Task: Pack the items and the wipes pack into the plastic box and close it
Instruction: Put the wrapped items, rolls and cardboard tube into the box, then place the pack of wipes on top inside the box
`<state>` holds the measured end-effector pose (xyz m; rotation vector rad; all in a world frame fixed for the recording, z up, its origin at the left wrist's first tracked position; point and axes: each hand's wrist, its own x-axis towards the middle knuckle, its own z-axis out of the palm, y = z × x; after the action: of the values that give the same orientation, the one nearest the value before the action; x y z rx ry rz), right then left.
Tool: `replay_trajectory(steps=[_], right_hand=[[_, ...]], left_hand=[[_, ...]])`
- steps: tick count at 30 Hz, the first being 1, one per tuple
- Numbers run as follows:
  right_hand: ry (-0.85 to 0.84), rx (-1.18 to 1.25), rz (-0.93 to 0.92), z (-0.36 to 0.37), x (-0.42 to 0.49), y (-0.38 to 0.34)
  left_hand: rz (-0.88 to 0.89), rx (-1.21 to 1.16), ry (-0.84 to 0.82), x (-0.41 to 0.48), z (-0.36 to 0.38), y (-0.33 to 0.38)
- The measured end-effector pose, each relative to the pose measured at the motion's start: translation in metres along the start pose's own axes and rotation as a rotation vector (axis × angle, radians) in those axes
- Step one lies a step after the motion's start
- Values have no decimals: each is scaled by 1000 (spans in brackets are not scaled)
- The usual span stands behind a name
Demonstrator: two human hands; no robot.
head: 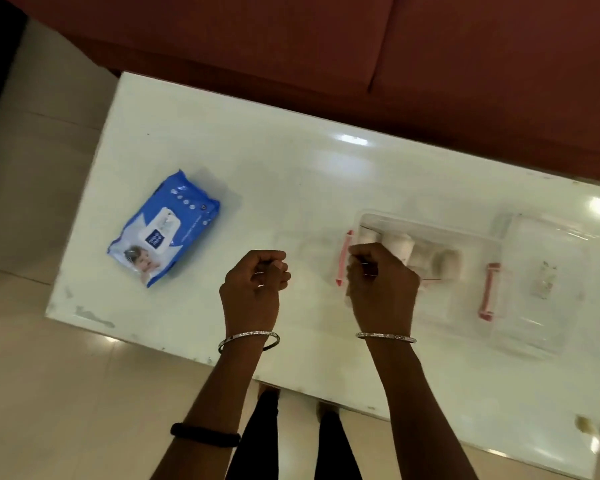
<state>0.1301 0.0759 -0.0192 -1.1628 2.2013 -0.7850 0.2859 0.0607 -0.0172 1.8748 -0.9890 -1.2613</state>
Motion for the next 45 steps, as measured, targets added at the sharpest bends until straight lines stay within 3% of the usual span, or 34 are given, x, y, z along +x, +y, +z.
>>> replay_trajectory(steps=[7,14,17,21,24,29,37,45], right_hand=[[-243,159,25,90,-11,-69],[-422,51,48,170,13,-106],[-549,-14,37,198,24,-116],[-630,-45,40,229,39,-126],[-610,-55,42,243,49,-135],[-612,-2,132,239,46,-131],[-491,372,415,169,-3,-93],[-332,712,452,69,-34,-57]], left_hand=[[-121,-15,240,44,-94,-34],[-125,369,486,92,-159,-73],[-268,295,554,104,-171,-86],[-472,93,359,123,-174,-99],[-525,-163,254,132,-175,-101],[-551,-370,184,140,-188,-105],[-500,-329,25,111,-189,-91],[-280,-307,-297,70,-155,-44]])
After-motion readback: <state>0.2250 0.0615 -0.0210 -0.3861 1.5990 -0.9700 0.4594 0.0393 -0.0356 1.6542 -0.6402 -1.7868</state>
